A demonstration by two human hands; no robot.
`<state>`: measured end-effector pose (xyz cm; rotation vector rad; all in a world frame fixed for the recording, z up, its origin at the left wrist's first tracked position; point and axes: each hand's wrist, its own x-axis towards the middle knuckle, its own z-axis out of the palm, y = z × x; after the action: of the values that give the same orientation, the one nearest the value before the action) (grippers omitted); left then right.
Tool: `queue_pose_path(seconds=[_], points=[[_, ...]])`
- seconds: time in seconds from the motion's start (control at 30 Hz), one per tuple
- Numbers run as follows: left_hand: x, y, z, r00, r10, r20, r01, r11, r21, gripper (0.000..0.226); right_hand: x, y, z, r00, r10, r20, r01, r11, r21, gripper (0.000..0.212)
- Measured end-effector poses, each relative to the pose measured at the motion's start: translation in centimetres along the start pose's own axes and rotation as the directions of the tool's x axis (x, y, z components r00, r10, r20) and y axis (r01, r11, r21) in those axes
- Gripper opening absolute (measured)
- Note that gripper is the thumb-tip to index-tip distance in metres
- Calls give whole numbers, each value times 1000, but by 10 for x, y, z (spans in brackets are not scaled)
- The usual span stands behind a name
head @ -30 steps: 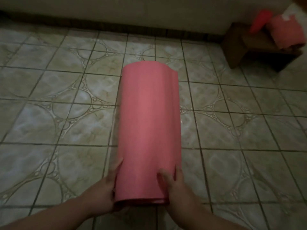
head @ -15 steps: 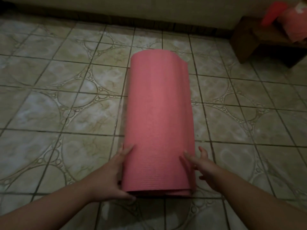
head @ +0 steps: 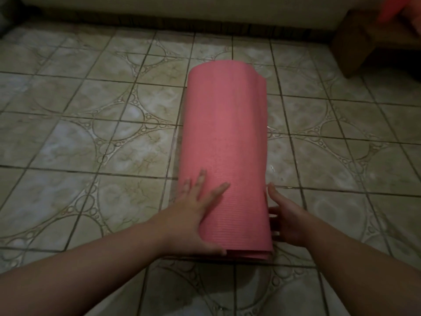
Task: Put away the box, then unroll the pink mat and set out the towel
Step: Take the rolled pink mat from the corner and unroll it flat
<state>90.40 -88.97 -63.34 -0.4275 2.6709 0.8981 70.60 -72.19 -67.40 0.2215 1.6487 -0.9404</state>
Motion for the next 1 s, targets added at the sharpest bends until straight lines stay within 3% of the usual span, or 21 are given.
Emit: queue_pose_path(seconds=[0.13, 0.3, 0.47, 0.57, 0.67, 0.73, 0.8, 0.83, 0.87, 0.93, 1.0], points=[[-7, -4, 6, 996, -65, 56, 57, 990, 131, 116, 1, 1, 13, 996, -93, -15, 94, 990, 102, 78], [-20, -21, 8, 990, -142, 1, 139, 970, 199, 119, -7, -9, 22, 993, -118, -13, 118, 986, 115, 68], [-28, -13, 7, 987, -132, -88, 141, 985, 97, 117, -36, -47, 20, 970, -234, -73, 239, 968, 73, 63], [-33, 3, -1, 961, -67, -268, 41, 994, -103, 126, -60, -74, 45, 915, -402, 26, 399, 914, 76, 40], [-31, 8, -21, 854, -114, -507, -83, 933, -350, 120, -82, -90, 103, 813, -542, 213, 536, 839, 91, 19], [-36, 0, -30, 786, -46, -617, -164, 946, -280, 98, -85, -92, 133, 765, -548, 338, 537, 833, 133, 17], [-47, -15, -30, 780, 73, -622, -162, 983, -87, 88, -79, -90, 147, 753, -530, 391, 542, 836, 88, 39], [-53, -25, -30, 806, 52, -590, -120, 990, -76, 87, -70, -87, 149, 747, -551, 372, 603, 797, -31, 48], [-59, -36, -28, 831, -7, -556, -53, 994, -92, 85, -61, -82, 150, 722, -601, 342, 685, 689, -236, 51], [-59, -54, -27, 853, -105, -511, 72, 994, -84, 83, -37, -64, 145, 667, -627, 402, 676, 281, -681, 50], [-55, -78, -28, 843, -200, -499, 216, 976, -25, 88, -19, -43, 139, 731, -511, 453, 525, -4, -851, 51]])
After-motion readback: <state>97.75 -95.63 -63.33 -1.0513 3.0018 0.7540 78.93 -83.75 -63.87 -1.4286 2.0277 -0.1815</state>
